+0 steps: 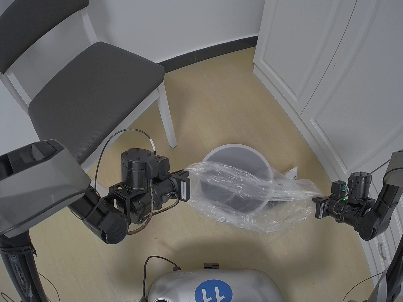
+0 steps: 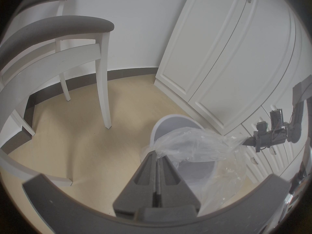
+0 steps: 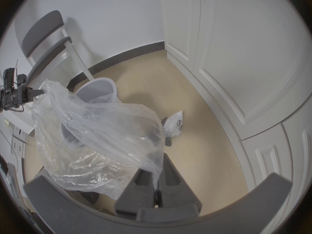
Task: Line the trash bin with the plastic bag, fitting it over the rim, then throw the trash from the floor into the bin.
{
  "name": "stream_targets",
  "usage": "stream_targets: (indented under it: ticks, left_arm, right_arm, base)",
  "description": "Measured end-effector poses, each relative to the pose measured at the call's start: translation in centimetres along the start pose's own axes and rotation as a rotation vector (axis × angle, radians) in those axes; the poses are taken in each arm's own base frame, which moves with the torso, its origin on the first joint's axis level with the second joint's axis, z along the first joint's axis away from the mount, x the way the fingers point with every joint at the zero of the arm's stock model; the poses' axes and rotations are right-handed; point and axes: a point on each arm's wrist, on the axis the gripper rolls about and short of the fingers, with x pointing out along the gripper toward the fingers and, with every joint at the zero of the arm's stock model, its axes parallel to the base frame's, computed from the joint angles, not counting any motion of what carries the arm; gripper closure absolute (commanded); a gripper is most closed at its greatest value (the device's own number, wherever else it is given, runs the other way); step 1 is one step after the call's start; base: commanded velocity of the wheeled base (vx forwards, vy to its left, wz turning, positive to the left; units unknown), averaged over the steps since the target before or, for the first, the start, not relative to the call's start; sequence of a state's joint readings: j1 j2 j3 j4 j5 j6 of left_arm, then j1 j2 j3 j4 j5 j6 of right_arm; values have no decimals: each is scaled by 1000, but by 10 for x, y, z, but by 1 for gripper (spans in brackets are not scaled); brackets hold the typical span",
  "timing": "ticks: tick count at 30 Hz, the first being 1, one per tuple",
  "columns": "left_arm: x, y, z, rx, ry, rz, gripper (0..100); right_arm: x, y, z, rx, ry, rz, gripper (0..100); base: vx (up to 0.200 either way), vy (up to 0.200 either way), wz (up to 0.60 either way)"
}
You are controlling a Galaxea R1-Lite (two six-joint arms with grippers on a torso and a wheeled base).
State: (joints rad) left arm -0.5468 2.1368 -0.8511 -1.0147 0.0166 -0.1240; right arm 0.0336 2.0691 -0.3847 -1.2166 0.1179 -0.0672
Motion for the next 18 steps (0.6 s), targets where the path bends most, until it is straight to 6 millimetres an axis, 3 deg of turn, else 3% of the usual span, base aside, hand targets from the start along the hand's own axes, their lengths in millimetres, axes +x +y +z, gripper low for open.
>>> stream_targets:
  ticks: [7,18]
  left_arm:
    - [-11,1,-4,31,36,5,100]
    - [-48,0,-1,47,130,8,100]
  right_arm:
    - [-5,1,-7,-34,29,2,100]
    - [-21,7,-12,-96,80,24,100]
  base:
    - [0,0,0]
    - [0,0,0]
